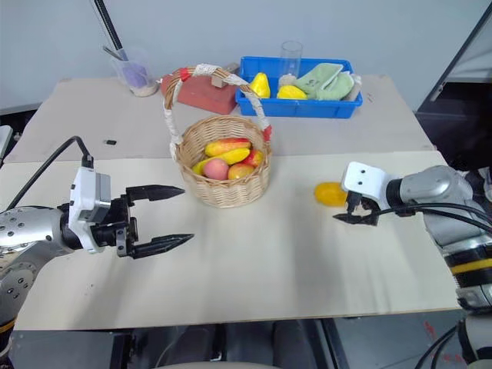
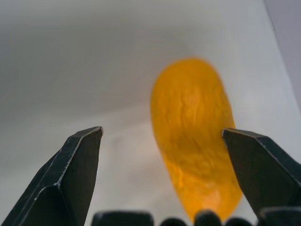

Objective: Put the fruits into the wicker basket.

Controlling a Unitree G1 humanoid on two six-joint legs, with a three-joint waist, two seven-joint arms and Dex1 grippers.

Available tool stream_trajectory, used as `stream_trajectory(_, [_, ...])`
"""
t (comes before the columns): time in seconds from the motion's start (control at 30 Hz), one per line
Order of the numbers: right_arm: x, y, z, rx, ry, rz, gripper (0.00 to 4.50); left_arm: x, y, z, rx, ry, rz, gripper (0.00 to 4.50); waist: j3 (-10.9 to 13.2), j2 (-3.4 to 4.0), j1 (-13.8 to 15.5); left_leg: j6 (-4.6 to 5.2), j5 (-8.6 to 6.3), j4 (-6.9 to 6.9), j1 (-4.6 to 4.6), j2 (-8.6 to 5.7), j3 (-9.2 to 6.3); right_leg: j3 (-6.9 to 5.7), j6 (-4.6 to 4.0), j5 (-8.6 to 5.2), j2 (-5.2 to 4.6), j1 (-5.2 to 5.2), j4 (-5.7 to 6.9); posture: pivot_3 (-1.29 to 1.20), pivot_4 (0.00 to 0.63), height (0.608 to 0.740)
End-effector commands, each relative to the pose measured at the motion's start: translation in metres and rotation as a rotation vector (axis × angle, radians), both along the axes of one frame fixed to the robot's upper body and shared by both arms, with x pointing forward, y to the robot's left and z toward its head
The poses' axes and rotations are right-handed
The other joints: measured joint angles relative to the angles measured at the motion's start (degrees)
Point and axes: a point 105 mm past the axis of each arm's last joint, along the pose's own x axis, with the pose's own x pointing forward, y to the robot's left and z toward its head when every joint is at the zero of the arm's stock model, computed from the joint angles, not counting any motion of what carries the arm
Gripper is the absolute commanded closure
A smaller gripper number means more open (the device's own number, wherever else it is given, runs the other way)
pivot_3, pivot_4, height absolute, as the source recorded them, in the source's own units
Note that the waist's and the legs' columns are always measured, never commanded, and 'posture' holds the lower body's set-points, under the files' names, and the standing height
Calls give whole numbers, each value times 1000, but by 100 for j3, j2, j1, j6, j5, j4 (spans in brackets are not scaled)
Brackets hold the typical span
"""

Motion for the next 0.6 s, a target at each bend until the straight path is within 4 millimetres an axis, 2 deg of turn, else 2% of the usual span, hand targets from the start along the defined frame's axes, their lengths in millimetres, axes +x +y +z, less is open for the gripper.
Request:
stream_trajectory(0.03, [6, -4, -6, -52, 8, 20, 36, -1, -3, 7, 0, -50, -14, 0, 0, 0, 3, 0, 0, 0, 0, 0, 0, 0, 0, 0, 0, 0, 0, 0, 150, 740])
stream_trajectory(0.2, [12, -2, -9, -43, 16, 27, 36, 0, -3, 7, -7, -55, 7, 0, 0, 0, 35, 0, 0, 1, 4, 0, -4, -6, 0, 0, -2, 8, 1, 0, 150, 740])
stream_trajectory(0.33, [20, -3, -8, -62, -24, 16, 1161, 0, -2, 7, -12, -58, 23, 0, 0, 0, 14, 0, 0, 1, 11, 2, -5, -5, 0, 0, -1, 14, 3, 0, 150, 740])
stream_trajectory(0.43, [23, -6, -9, -79, -42, 19, 2210, 1, -2, 7, -17, -60, 31, 0, -1, 0, 13, 0, 0, 0, 12, 2, -6, -7, 0, 0, 0, 16, 2, 0, 150, 740])
stream_trajectory(0.5, [23, -6, -8, -79, -46, 25, 2491, 1, -2, 7, -20, -61, 36, 0, -1, 0, 10, 0, 0, 1, 17, 2, -6, -6, 0, 0, -2, 24, 0, 0, 150, 740])
stream_trajectory(0.6, [20, -5, -2, -61, -44, 40, 2552, 2, 0, 7, -27, -60, 48, 0, -1, 0, 8, 0, 0, -1, 39, 2, -7, -7, 0, 0, -2, 48, -6, 0, 150, 740])
